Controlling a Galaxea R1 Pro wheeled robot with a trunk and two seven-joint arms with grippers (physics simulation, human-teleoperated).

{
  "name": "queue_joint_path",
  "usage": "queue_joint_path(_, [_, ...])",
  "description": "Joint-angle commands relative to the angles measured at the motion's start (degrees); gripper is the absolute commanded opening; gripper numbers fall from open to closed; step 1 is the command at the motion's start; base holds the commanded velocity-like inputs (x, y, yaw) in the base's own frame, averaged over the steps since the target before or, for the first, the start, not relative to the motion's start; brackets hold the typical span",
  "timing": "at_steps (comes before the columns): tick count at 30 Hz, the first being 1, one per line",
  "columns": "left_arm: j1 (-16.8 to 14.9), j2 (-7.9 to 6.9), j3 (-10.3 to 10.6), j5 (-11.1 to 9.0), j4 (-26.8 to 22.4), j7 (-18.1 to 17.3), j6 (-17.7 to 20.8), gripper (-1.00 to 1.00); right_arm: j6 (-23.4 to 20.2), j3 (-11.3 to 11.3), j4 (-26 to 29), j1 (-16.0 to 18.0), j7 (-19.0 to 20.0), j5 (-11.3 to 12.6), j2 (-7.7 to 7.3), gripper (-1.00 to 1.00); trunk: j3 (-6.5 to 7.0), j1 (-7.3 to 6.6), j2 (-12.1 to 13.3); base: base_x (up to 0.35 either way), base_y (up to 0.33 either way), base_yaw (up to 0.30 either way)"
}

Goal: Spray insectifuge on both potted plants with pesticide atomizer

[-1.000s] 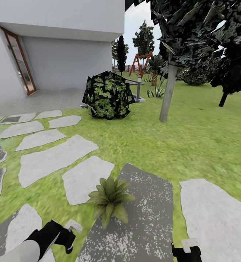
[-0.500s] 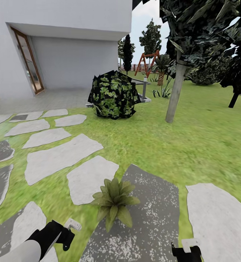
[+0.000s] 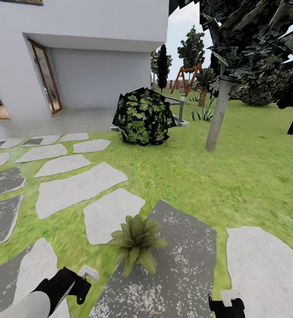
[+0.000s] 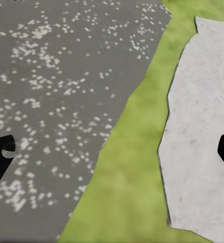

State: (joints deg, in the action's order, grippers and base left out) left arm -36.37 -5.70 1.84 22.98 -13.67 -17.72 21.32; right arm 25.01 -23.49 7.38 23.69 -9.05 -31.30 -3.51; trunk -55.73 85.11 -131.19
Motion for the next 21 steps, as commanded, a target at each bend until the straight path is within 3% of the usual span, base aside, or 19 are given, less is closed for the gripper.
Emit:
queue_joint_path(1, [-0.01, -0.05, 0.18, 0.22, -0.11, -0.30, 0.31, -1.00, 0.19, -0.33, -0.09, 0.04, -0.27, -0.61, 0.00, 1.00, -0.05, -0.02, -0.02, -0.051, -0.045, 0.127])
queue_joint_path(8, [-0.01, 0.04, 0.10, 0.14, -0.12, -0.18, 0.48, -1.00, 0.20, -0.33, -0.09, 0.04, -0.27, -0.65, 0.00, 1.00, -0.05, -0.02, -0.02, 0.005, -0.008, 0.021])
queue_joint_path(13, [-0.01, -0.01, 0.09, 0.26, -0.06, -0.12, 0.49, -1.00, 0.18, -0.33, -0.09, 0.04, -0.27, -0.69, 0.00, 1.00, -0.05, -0.02, -0.02, 0.251, 0.000, 0.000])
queue_joint_path(17, [-0.01, -0.07, 0.02, 0.31, -0.10, 0.03, 0.56, -1.00, 0.19, -0.33, -0.09, 0.04, -0.27, -0.69, 0.00, 1.00, -0.05, -0.02, -0.02, 0.045, 0.000, 0.002])
queue_joint_path(21, [-0.01, -0.12, -0.06, 0.37, -0.06, 0.13, 0.60, -1.00, 0.21, -0.33, -0.09, 0.04, -0.27, -0.68, 0.00, 1.00, -0.13, -0.02, -0.02, 0.004, 0.000, 0.168])
